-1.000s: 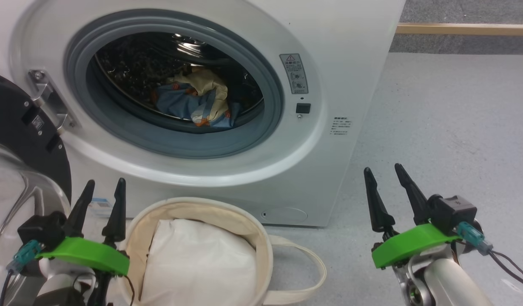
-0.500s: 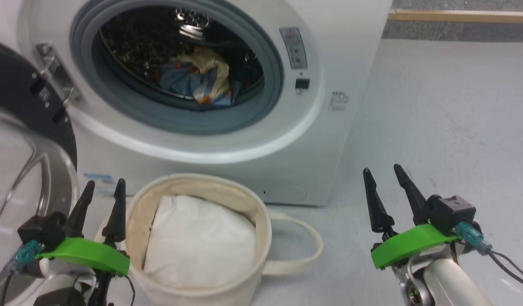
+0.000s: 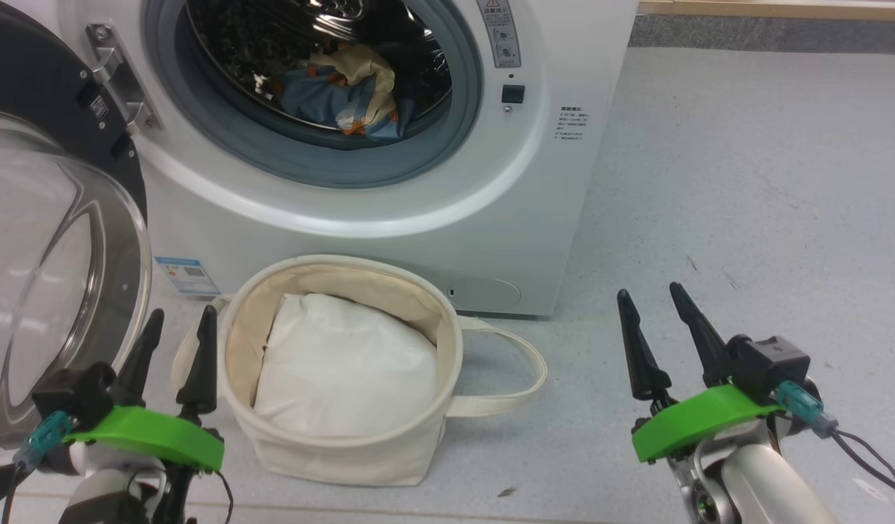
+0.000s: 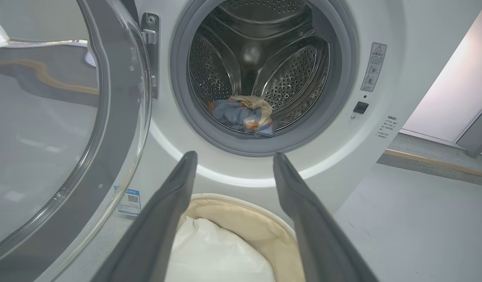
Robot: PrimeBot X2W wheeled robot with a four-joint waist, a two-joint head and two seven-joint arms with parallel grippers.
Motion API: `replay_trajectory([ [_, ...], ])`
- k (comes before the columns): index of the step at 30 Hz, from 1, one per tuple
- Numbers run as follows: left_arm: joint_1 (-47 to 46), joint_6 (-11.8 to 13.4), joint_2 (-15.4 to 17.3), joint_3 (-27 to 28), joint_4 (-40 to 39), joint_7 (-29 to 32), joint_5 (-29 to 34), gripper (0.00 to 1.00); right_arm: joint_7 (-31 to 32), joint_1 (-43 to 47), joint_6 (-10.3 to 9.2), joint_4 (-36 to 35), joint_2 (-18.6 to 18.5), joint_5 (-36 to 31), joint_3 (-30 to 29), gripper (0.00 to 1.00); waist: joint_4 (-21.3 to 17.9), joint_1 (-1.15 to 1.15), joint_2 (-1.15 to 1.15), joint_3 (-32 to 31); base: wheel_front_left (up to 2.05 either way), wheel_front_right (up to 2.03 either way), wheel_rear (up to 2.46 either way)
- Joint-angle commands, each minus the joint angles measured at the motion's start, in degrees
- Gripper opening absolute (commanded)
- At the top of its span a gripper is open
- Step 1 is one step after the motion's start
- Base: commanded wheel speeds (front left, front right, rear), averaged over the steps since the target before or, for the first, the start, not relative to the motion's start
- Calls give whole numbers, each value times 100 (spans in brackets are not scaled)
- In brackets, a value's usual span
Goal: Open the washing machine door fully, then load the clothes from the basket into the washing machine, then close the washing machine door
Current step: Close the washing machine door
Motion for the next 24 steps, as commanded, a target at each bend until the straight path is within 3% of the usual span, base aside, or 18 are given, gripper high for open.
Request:
replay_trajectory([
  [1,-213,-32,129,209,-228,-69,6,100,-71,-109,2,-156,16,32,121,100,7,0,0,0,-14,14,0],
  [13,-164,-32,120,184,-227,-69,27,100,-71,-120,2,-110,30,81,157,100,119,0,0,-70,0,0,0],
  [24,-69,-30,47,403,-85,-69,106,100,-71,-80,2,-30,18,175,243,100,704,0,0,-277,0,0,0],
])
